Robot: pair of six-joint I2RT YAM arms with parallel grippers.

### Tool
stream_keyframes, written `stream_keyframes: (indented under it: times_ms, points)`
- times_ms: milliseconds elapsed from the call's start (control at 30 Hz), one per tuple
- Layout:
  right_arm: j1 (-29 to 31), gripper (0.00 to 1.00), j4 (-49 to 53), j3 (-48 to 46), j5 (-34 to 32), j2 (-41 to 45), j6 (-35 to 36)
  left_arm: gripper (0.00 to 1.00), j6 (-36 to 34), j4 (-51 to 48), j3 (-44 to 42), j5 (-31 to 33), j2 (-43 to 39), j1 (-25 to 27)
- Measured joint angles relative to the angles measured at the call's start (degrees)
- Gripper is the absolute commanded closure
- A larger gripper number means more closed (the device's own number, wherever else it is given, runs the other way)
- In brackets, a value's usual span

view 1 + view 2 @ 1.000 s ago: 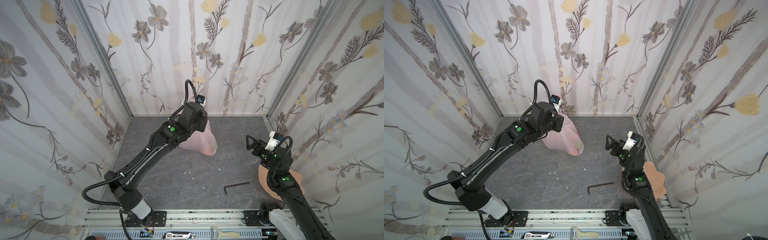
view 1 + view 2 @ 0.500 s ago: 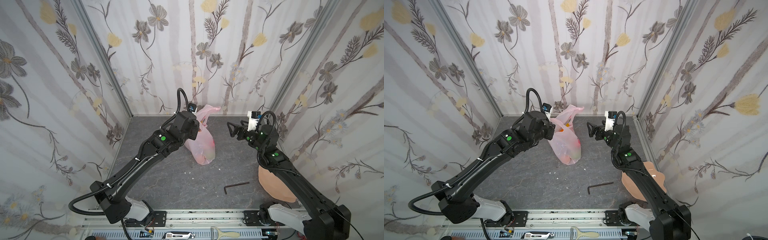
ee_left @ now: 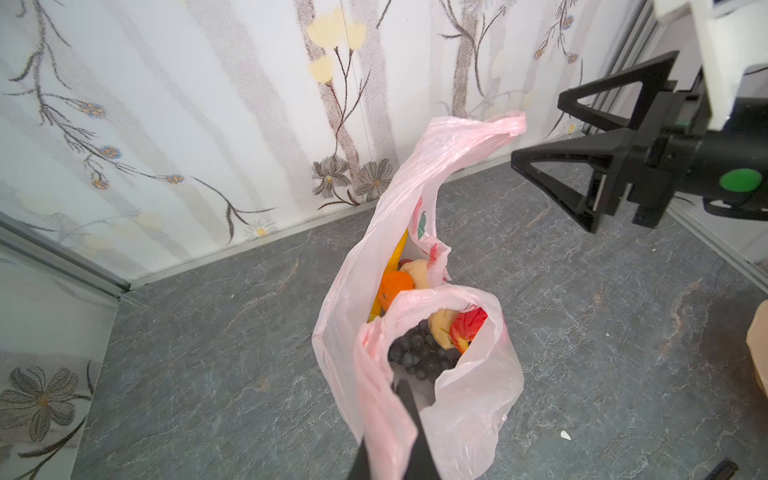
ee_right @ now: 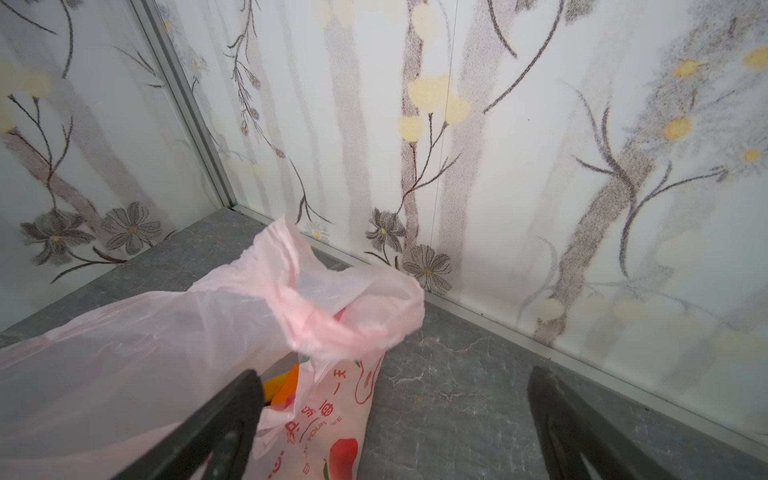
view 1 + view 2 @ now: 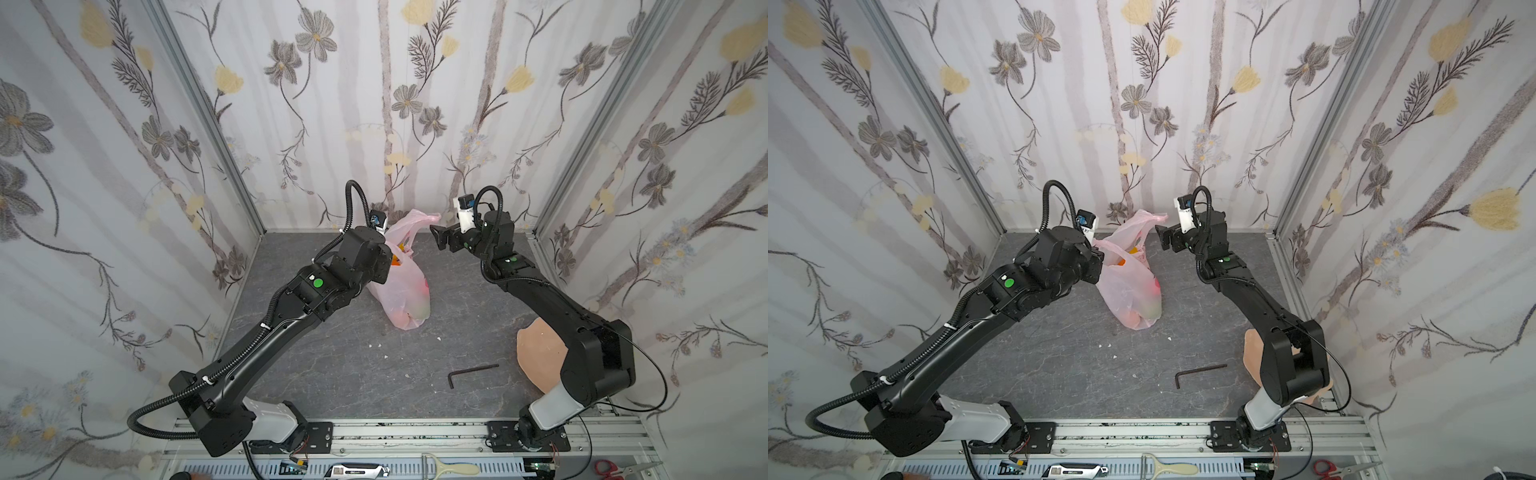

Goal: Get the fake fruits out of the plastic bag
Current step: 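Reach the right gripper to the bag's other handle and grasp it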

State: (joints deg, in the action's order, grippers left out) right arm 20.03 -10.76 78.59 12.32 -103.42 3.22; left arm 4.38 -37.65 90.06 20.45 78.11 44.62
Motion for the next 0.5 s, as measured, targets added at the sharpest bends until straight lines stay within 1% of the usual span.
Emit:
stream_keyframes:
  times_ms: [100, 200, 300, 333, 433, 467, 500]
  points:
    - [0.28, 0.12, 0.17, 4.76, 0.00, -4.31, 2.19, 1.00, 0.13, 0.15, -0.55, -0.15, -0.39, 0.00]
    - [0.59, 0.28, 1.16, 10.78, 1.53, -8.96, 3.43, 1.00, 0.11, 0.33, -1.01, -0.13, -0.76, -0.13]
    - [1.22, 0.52, 4.04, 17.75, 2.95, -13.46, 4.22, 1.00, 0.04, 0.44, -1.16, -0.22, -1.11, -0.92]
    - [1.49, 0.62, 5.07, 19.21, 3.08, -14.36, 4.42, 1.00, 0.09, 0.48, -1.16, -0.22, -1.18, -1.33]
    - [2.12, 0.90, 7.19, 20.68, 4.17, -14.84, 4.59, 1.00, 0.17, 0.55, -1.16, -0.39, -1.18, -3.48]
    - [2.23, 0.95, 7.54, 20.85, 4.46, -14.78, 4.55, 1.00, 0.20, 0.52, -1.14, -0.55, -1.18, -4.44]
    - [2.29, 0.98, 7.85, 20.85, 4.74, -14.62, 4.48, 1.00, 0.17, 0.50, -0.98, -0.68, -1.09, -5.40]
